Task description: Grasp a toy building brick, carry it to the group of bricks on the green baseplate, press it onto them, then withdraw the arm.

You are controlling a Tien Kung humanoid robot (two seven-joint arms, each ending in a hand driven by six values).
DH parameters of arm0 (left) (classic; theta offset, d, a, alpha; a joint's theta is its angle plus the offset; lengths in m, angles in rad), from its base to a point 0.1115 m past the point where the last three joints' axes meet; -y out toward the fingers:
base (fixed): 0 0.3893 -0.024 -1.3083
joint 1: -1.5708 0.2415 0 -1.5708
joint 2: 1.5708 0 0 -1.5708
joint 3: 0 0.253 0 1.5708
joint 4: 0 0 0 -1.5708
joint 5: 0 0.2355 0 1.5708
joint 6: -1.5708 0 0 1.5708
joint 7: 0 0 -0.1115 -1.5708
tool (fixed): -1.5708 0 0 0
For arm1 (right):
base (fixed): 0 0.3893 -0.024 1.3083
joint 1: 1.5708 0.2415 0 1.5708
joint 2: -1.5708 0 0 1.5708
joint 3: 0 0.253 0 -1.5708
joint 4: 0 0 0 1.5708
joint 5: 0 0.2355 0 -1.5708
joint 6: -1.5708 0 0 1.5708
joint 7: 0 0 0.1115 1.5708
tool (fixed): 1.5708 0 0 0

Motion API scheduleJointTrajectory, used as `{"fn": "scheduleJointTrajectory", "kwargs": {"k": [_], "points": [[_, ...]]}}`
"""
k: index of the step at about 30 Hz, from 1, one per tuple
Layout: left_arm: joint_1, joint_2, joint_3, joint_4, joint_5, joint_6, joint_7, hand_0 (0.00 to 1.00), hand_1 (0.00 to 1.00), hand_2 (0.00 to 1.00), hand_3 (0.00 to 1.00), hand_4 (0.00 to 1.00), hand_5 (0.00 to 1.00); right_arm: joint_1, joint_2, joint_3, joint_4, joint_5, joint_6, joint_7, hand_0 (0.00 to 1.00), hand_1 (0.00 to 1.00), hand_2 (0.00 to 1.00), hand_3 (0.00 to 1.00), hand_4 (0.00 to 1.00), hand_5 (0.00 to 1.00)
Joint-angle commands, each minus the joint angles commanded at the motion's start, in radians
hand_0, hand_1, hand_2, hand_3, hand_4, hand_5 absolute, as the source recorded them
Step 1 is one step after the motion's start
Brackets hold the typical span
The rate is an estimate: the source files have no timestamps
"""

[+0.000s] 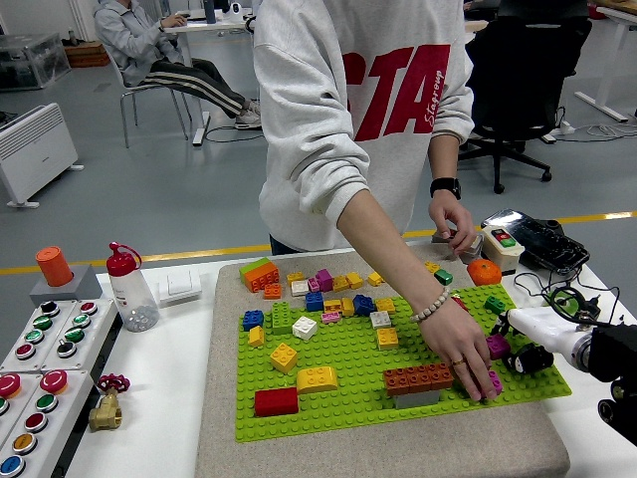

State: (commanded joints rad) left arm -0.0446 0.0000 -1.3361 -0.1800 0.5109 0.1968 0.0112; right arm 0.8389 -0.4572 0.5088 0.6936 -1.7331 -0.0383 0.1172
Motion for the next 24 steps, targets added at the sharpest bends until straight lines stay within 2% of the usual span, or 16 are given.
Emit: {"fn": "scheduleJointTrajectory", "kwargs": {"k": [3,4,10,11,22,24], "points": [[-0.001,0.000,0.000,0.000,0.000,0.000,0.000,0.756,0.779,0.866,0.707,0.485,0.998,0.003,0.004,-0.003,-0.006,0.002,-0.006,0.003,0.816,0.680,0.648,0.645,0.595,0.158],[-0.001,0.000,0.001,0.000,0.000,0.000,0.000,0.756,0.778,0.864,0.706,0.485,0.998,0.004,0.006,-0.005,-0.009,0.003,-0.009,0.003,0.805,0.654,0.607,0.577,0.559,0.155],[-0.003,0.000,0.002,0.000,-0.003,0.000,-0.001,0.756,0.778,0.864,0.706,0.485,0.998,0.007,0.011,-0.008,-0.015,0.004,-0.017,0.001,0.805,0.654,0.607,0.577,0.559,0.155],[-0.003,0.000,0.003,0.000,-0.003,0.000,-0.001,0.756,0.778,0.864,0.706,0.485,0.998,0.007,0.011,-0.008,-0.015,0.004,-0.018,0.001,0.773,0.615,0.580,0.543,0.509,0.143],[-0.004,0.000,0.000,0.000,-0.001,0.001,-0.002,0.754,0.778,0.863,0.706,0.486,0.998,0.009,0.005,-0.006,-0.001,0.008,-0.028,0.005,0.752,0.591,0.557,0.530,0.492,0.140],[-0.003,0.000,-0.001,0.000,0.001,0.001,-0.001,0.754,0.778,0.862,0.705,0.486,0.998,0.008,0.003,-0.006,0.002,0.009,-0.027,0.005,0.724,0.570,0.544,0.514,0.480,0.135]]}}
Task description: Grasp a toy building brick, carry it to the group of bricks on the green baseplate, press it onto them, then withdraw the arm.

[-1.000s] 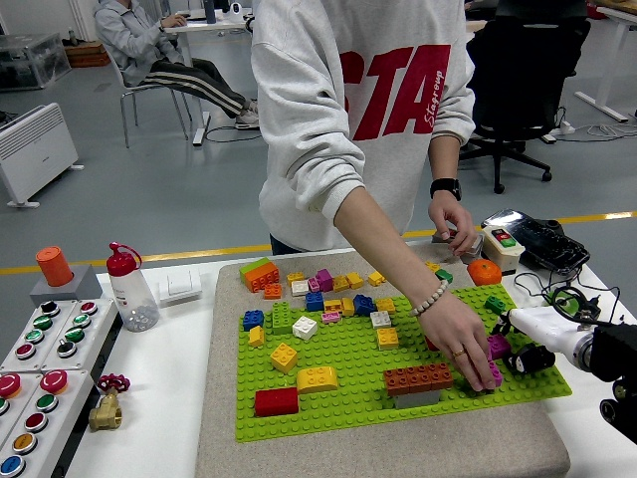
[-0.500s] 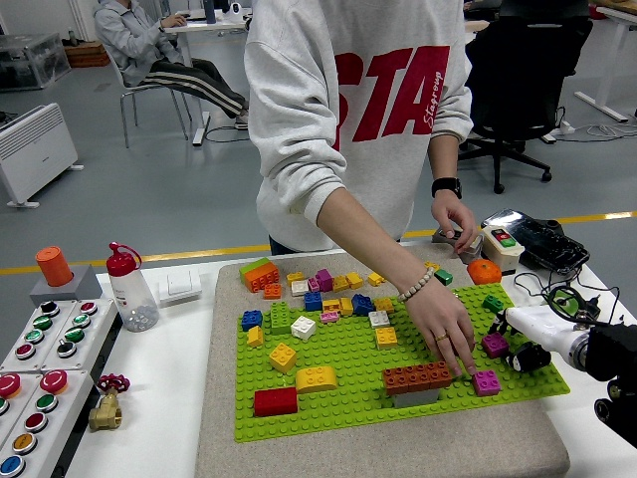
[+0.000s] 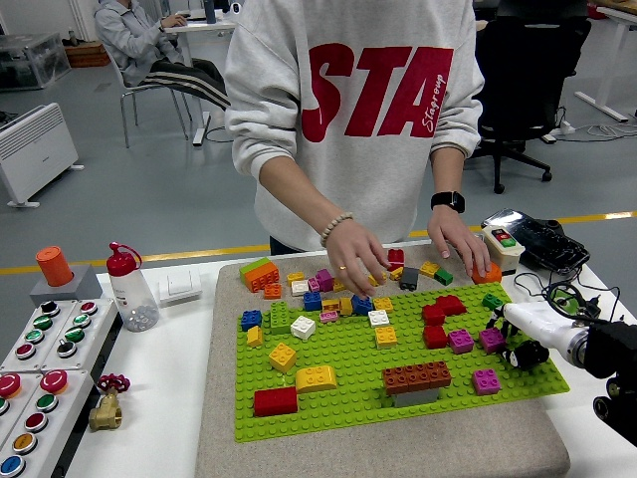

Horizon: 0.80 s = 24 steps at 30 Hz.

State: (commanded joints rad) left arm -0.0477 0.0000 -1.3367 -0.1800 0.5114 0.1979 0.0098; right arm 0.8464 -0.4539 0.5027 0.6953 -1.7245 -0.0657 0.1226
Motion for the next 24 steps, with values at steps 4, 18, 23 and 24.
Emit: {"fn": "scheduleJointTrajectory", "kwargs": {"k": [4,18,23,24], "points": [[0.002,0.000,-0.001,0.000,0.001,0.000,0.000,0.754,0.778,0.862,0.705,0.486,0.998,-0.004,-0.005,0.003,0.010,0.000,0.001,-0.001,0.724,0.570,0.544,0.514,0.480,0.135],[0.011,0.000,-0.005,0.000,0.009,0.000,0.002,0.754,0.775,0.861,0.704,0.488,0.998,-0.060,-0.073,0.114,0.194,0.049,0.009,-0.093,0.728,0.599,0.571,0.527,0.436,0.111],[0.014,0.000,-0.006,0.000,0.010,-0.001,0.001,0.754,0.774,0.861,0.704,0.488,0.998,-0.105,-0.108,0.168,0.322,0.078,0.031,-0.189,0.741,0.621,0.603,0.536,0.432,0.111],[0.015,0.000,-0.005,0.000,0.009,-0.002,0.001,0.754,0.774,0.861,0.704,0.488,0.998,-0.115,-0.115,0.178,0.352,0.084,0.040,-0.211,0.741,0.621,0.603,0.536,0.432,0.111]]}}
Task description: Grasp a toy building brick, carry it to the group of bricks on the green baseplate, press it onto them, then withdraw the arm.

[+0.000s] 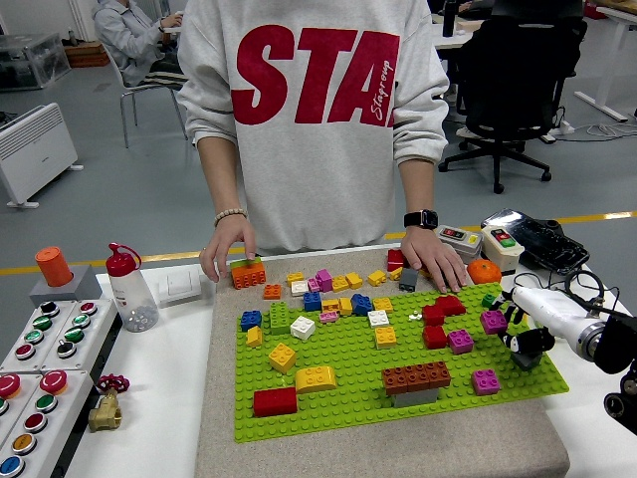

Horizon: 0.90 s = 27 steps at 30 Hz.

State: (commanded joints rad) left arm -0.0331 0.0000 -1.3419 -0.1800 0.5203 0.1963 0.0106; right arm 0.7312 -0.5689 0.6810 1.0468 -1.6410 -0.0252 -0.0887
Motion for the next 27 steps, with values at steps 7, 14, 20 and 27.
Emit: {"fn": "scheduleJointTrajectory", "kwargs": {"k": [7,14,20,27], "points": [[0.000,0.000,0.004,0.000,-0.007,-0.002,-0.002,0.754,0.773,0.860,0.705,0.488,0.998,-0.045,-0.030,0.042,0.192,0.027,0.065,-0.146,0.751,0.637,0.618,0.550,0.434,0.113],[-0.003,0.000,0.003,0.000,-0.007,-0.002,-0.004,0.753,0.771,0.856,0.705,0.489,0.998,-0.071,-0.043,0.053,0.368,0.013,0.094,-0.256,0.765,0.648,0.640,0.562,0.437,0.126],[-0.004,0.000,0.004,0.000,-0.011,-0.002,-0.006,0.750,0.767,0.855,0.705,0.489,0.998,-0.096,-0.043,0.052,0.498,-0.024,0.098,-0.315,0.768,0.653,0.653,0.572,0.441,0.141],[-0.005,0.000,0.007,0.000,-0.016,-0.003,-0.006,0.750,0.767,0.855,0.704,0.488,0.998,-0.112,-0.032,0.038,0.596,-0.050,0.089,-0.340,0.768,0.653,0.653,0.574,0.445,0.152]]}}
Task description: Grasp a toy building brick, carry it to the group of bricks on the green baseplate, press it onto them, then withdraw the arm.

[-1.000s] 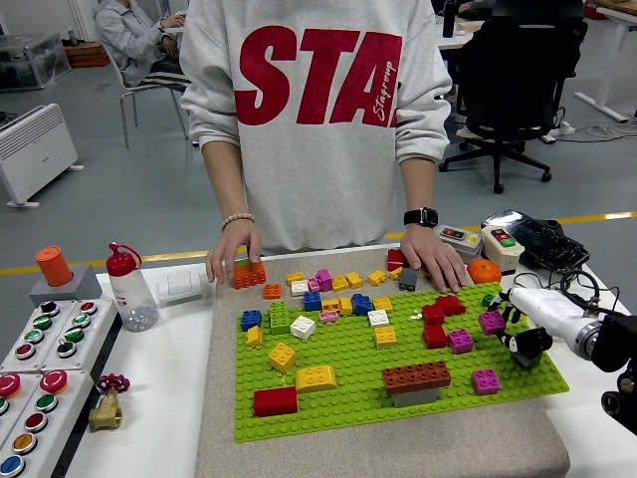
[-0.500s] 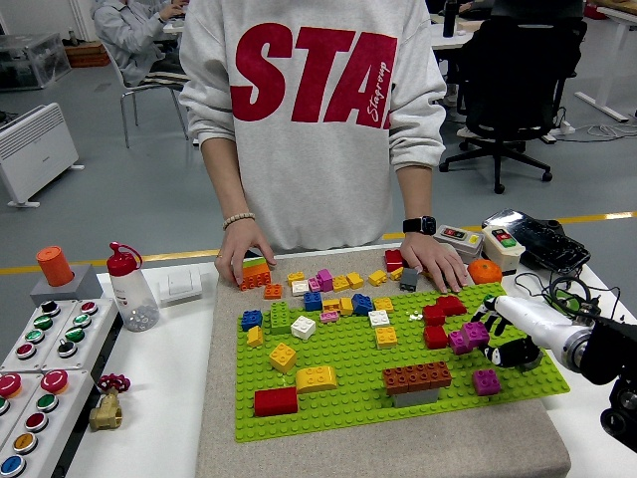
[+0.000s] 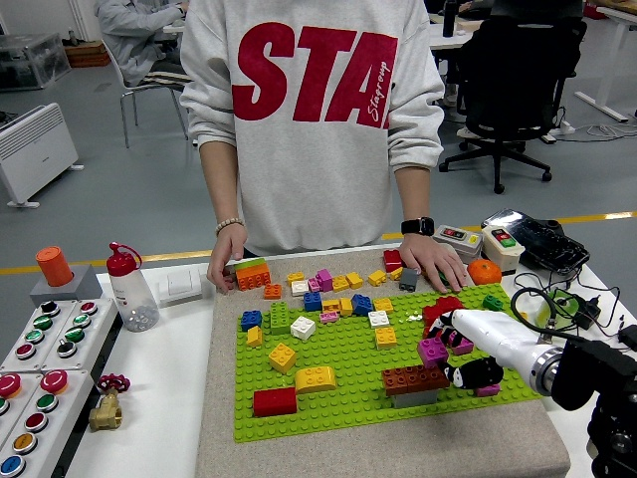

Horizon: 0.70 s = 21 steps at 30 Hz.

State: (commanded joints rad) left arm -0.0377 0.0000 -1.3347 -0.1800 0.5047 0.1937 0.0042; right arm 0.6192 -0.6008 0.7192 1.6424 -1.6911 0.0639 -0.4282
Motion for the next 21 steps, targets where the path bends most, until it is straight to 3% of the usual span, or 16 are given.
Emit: {"fn": "scheduleJointTrajectory", "kwargs": {"k": [11,21], "points": [[-0.002,0.000,0.004,0.000,-0.003,0.000,0.000,0.748,0.761,0.849,0.704,0.489,0.998,-0.001,0.040,-0.036,-0.025,-0.033,-0.036,0.010,0.773,0.659,0.664,0.587,0.469,0.189],[-0.002,0.000,0.003,0.000,-0.003,0.001,-0.001,0.750,0.760,0.849,0.704,0.489,0.998,0.000,0.047,-0.035,-0.072,-0.060,-0.052,0.007,0.773,0.660,0.664,0.588,0.482,0.220]]}}
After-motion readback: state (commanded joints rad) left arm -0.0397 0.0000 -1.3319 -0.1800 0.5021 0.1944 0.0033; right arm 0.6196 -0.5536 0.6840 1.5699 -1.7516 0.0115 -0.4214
